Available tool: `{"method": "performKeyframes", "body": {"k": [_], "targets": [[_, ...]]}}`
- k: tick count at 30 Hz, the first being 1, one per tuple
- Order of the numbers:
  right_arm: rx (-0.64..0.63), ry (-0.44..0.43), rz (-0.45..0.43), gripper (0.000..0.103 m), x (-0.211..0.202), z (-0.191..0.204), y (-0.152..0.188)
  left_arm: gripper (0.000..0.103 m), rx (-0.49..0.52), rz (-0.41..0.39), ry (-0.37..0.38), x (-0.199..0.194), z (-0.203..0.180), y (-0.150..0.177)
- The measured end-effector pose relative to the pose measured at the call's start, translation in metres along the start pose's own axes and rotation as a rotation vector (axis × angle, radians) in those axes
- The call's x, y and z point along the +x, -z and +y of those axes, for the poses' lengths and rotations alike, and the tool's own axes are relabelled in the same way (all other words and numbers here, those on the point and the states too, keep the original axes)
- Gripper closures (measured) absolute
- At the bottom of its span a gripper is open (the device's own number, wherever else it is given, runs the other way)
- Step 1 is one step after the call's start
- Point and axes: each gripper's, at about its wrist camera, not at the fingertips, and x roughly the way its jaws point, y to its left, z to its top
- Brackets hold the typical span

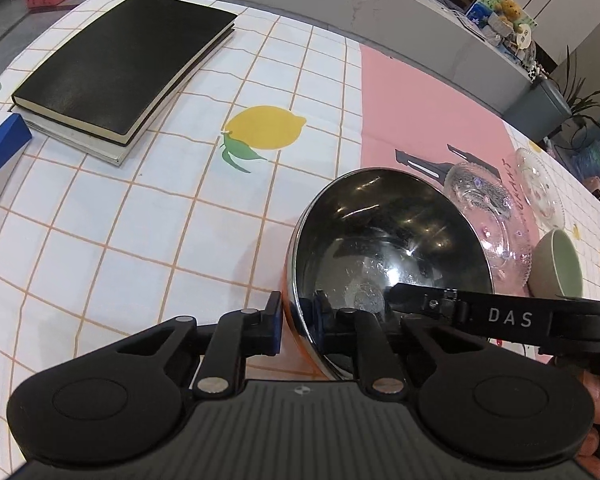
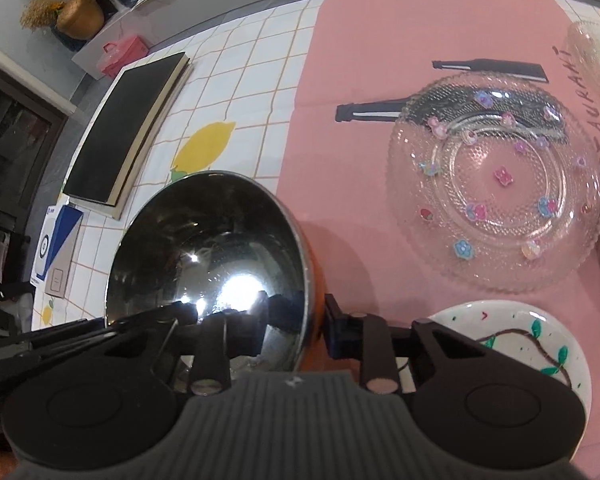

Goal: Organize plates and bowls

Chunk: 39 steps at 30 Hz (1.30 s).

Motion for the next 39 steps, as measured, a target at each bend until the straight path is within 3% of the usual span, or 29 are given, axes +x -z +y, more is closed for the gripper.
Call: {"method": "performKeyframes", "body": {"k": [20,26,39], "targets": [[0.038,-0.041,-0.043,0.086,-0.072,-0.023,0.02,0.086,0.027,-0.073,0.043,-0.041,-0.042,0.02],[0.026,-0.021,-0.074,0.087,-0.109,-0.038,0.032,0.086,0.042,-0.085,0.071,-0.054,-0.071,0.03],[0.046,-0.019,-0.189,0.087,-0.206,-0.081,0.057,0.086,0.171,-0.134,0.104,-0.095,-0.158,0.044]]}}
